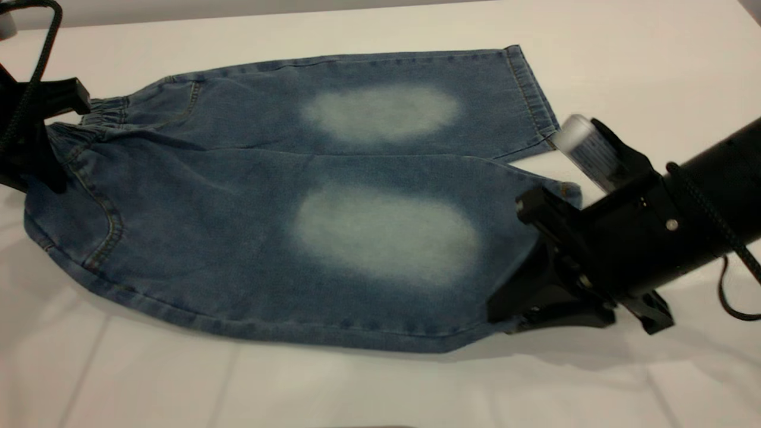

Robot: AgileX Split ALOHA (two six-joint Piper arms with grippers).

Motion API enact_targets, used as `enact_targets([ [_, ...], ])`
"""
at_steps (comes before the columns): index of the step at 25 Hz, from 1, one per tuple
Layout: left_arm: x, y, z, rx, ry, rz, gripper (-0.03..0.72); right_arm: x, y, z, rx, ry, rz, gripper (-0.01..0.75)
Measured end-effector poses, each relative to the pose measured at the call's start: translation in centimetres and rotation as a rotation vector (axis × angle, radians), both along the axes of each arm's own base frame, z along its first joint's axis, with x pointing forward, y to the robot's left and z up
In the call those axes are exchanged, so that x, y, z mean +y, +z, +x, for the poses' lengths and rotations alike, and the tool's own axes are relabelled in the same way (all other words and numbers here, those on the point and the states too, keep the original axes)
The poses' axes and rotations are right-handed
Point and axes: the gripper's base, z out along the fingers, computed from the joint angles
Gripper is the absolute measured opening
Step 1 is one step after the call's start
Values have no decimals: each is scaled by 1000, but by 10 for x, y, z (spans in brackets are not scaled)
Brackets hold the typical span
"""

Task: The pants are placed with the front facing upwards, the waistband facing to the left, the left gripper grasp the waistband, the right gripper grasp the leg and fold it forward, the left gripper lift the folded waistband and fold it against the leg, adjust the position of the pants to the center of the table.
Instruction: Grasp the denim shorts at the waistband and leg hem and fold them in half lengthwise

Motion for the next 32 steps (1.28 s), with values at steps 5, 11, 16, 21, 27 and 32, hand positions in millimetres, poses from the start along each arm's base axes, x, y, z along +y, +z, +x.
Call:
enact_targets([
  [5,0,1,-5,51,0,-2,85,7,26,21,-46,-21,274,36],
  [11,-1,20,-15,94,6,-13,85,-11,55,68,-98,-141,394,36],
  [16,-2,41,-13,20,55,-61,85,-12,75,102,-114,-191,441,36],
  [21,5,58,4,-64,150,-134,85,-11,97,134,-168,-212,447,36],
  [27,12,61,23,-169,283,-225,85,-19,102,165,-229,-352,285,36],
  [32,13,34,39,-150,404,-301,85,-28,91,171,-224,-441,169,36],
])
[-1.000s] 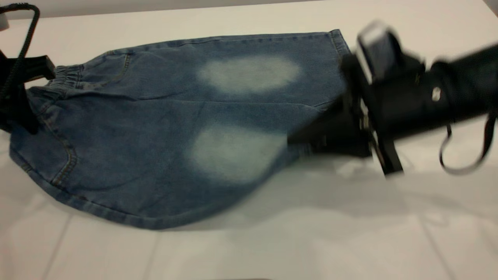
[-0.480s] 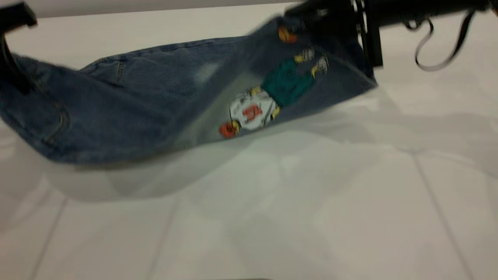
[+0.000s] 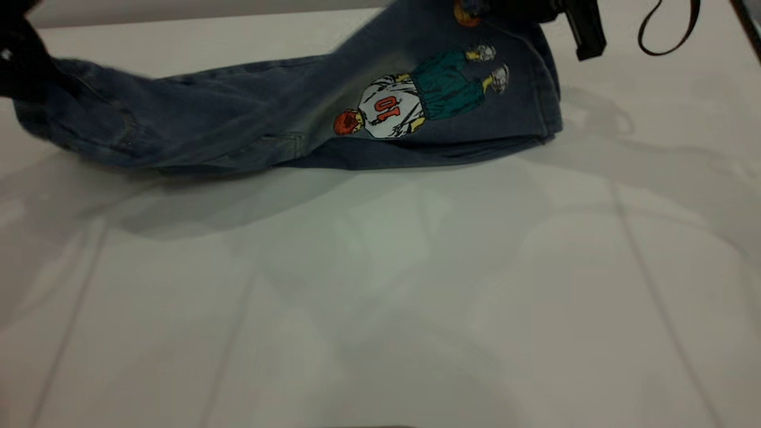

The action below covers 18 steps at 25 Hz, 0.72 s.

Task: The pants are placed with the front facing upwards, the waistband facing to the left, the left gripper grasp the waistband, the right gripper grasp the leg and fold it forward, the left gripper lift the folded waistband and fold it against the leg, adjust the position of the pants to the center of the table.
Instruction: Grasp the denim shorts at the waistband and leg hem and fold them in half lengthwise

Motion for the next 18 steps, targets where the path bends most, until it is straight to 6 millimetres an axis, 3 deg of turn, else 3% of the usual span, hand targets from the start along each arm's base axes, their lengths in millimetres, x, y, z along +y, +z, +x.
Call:
enact_targets([
  [5,0,-21,23,-1,114,-87,85,-3,-17,7,56,-54,-18,36],
  [11,1,-28,50,-31,167,-133,86,-1,-36,29,85,-85,4,37],
  [18,5,-37,62,-66,246,-155,90,0,-45,48,99,-116,42,39],
])
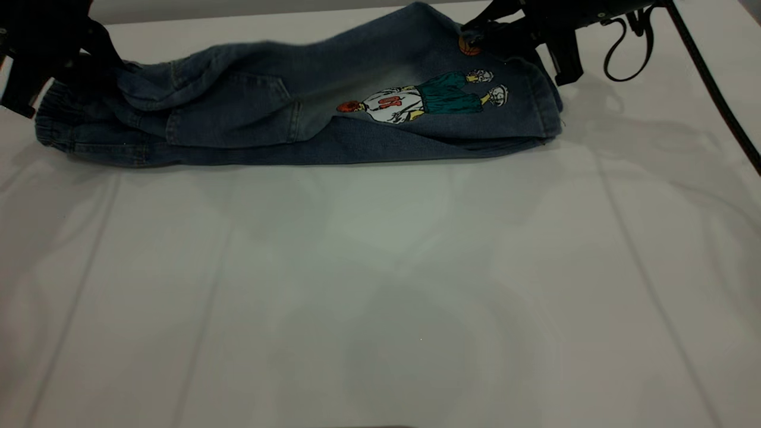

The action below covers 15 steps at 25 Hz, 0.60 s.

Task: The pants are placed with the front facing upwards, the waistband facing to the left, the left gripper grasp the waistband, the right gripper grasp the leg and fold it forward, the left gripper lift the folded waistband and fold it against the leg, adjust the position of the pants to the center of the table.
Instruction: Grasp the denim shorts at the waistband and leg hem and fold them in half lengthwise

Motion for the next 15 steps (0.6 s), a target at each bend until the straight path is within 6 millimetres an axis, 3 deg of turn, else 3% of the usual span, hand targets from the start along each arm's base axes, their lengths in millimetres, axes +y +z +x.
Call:
enact_targets([
  [7,4,-9,3,-16,22,34,145,-2,-1,4,3,-25,-16,67],
  [10,5,-9,3,-26,-13,75,232,-2,-2,4,4,-28,-19,111],
  [15,6,-9,4,-41,-90,148,394,-2,-2,4,0,-25,-23,256],
])
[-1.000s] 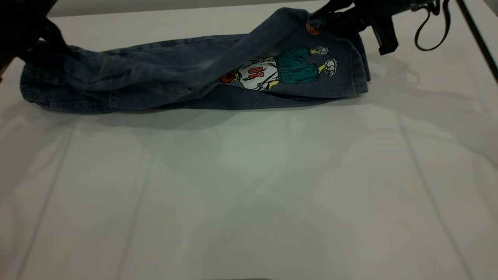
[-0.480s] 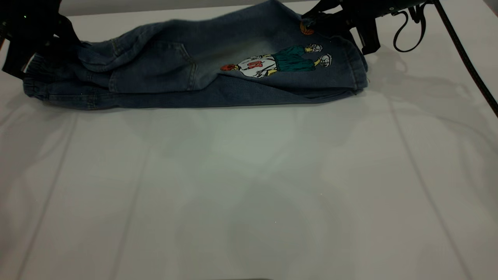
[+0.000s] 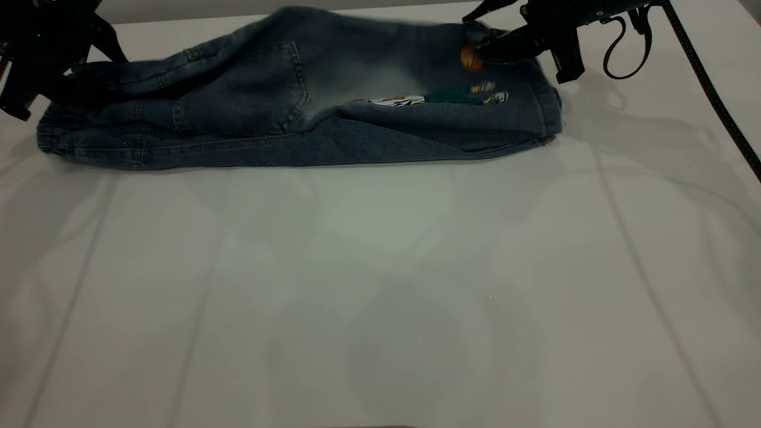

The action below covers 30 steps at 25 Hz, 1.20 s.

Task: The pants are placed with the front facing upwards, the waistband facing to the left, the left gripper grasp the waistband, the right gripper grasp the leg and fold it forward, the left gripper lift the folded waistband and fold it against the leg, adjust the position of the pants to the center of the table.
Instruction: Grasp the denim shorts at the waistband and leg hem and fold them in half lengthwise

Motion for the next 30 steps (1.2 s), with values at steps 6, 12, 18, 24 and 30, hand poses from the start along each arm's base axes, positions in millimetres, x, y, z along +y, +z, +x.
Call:
enact_targets([
  [6,0,3,0,-10,-156,123,463,4,3,-2,-58,75,-2,417],
  [12,-1,29,0,-72,-378,314,466,11,10,-6,-117,176,60,484],
  [18,-5,33,-1,-76,-364,252,468,15,13,-8,-130,213,101,488],
  [24,-9,31,-5,-46,-436,207,468,22,21,-15,-199,327,175,488],
  [30,20,28,-13,4,-475,163,469,36,24,-23,-233,421,195,488],
])
